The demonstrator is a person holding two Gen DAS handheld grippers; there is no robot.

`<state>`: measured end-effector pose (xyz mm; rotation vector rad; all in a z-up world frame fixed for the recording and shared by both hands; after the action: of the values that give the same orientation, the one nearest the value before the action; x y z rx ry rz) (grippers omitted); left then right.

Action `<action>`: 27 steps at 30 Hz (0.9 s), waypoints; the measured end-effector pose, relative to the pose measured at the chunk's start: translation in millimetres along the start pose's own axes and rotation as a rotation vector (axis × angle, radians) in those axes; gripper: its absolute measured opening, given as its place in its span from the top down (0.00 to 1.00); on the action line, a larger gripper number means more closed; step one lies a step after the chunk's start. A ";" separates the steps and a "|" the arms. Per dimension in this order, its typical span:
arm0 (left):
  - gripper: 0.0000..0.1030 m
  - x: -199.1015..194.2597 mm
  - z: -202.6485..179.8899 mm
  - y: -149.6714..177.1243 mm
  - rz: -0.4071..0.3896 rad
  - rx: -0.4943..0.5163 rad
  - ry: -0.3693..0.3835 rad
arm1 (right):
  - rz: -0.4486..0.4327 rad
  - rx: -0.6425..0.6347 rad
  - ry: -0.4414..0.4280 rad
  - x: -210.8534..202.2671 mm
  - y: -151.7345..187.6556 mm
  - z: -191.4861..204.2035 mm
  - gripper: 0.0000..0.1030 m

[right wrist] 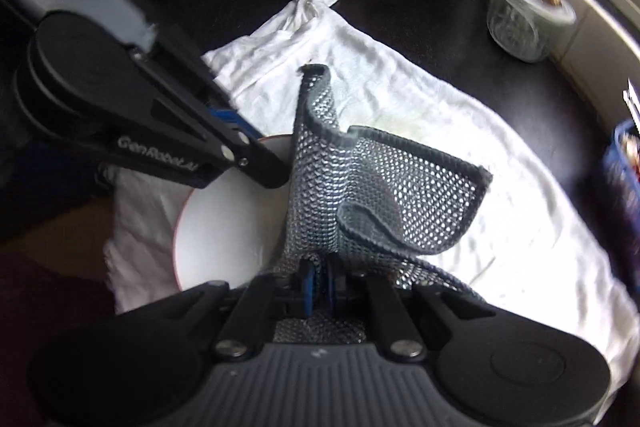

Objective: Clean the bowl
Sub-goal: 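Hold the bowl with the left gripper while the right gripper scrubs the pad inside it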

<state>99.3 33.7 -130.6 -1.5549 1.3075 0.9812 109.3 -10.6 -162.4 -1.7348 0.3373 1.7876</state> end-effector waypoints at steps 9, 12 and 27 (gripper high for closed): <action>0.91 5.0 21.4 36.8 0.003 -0.481 0.197 | -0.048 0.154 -0.141 -4.0 6.8 2.5 0.94; 0.91 9.4 14.6 42.9 0.012 -0.444 0.183 | -0.043 0.154 -0.173 -0.5 10.0 8.7 0.95; 0.89 10.8 -49.7 -4.2 0.064 0.547 -0.269 | 0.012 -0.247 0.217 -17.4 -1.0 10.4 0.96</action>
<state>107.0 -16.3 -124.1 -0.9376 1.2984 0.7542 100.6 -8.2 -144.2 -2.1119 0.2224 1.7102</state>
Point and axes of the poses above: each gripper's, at about its wrist camera, not at the fingertips, and x roughly the way its jaws point, z to its left, y to its underside, the point moved 4 cm from there along x, roughly the way its jaws point, and after that the axes turned 11 degrees about z, right-handed, at the moved point
